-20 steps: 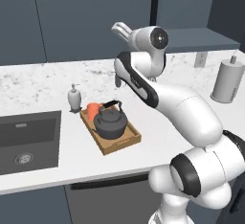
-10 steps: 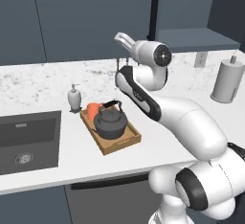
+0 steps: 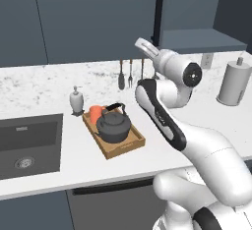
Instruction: Pick the kettle from the counter and place it on the tray. Then pick the mug from the cabinet and place it on the tray. Then close the cabinet doors.
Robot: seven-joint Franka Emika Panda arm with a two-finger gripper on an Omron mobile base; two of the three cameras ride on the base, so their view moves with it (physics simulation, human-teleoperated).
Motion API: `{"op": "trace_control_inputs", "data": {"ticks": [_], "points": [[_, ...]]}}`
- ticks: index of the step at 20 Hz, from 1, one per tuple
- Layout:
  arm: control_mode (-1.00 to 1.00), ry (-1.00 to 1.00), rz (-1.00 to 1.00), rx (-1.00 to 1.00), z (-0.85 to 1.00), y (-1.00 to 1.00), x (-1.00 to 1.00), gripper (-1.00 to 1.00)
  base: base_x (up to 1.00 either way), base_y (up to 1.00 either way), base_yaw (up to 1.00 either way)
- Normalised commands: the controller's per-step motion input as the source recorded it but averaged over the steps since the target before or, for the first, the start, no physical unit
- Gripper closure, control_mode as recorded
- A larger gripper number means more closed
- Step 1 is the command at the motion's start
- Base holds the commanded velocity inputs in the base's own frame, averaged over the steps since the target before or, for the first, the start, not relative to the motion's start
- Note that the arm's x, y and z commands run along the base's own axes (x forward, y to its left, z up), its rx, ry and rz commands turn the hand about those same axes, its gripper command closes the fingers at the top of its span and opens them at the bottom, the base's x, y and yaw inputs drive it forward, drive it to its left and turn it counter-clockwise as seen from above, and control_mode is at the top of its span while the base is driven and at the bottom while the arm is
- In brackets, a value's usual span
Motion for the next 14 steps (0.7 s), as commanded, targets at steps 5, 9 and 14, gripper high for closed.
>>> {"op": "trace_control_inputs", "data": {"ticks": [5,9,14], "points": [[-1.00,0.15,0.00,-0.09,0.65,-0.48,-0.44,-1.00,0.00,0.00,0.00],[-1.00,0.15,0.00,-0.10,-0.07,-0.27,-0.62,-1.00,0.00,0.00,0.00],[-1.00,0.05,-0.03,-0.03,-0.41,0.00,-0.41,-1.00,0.00,0.00,0.00]]}}
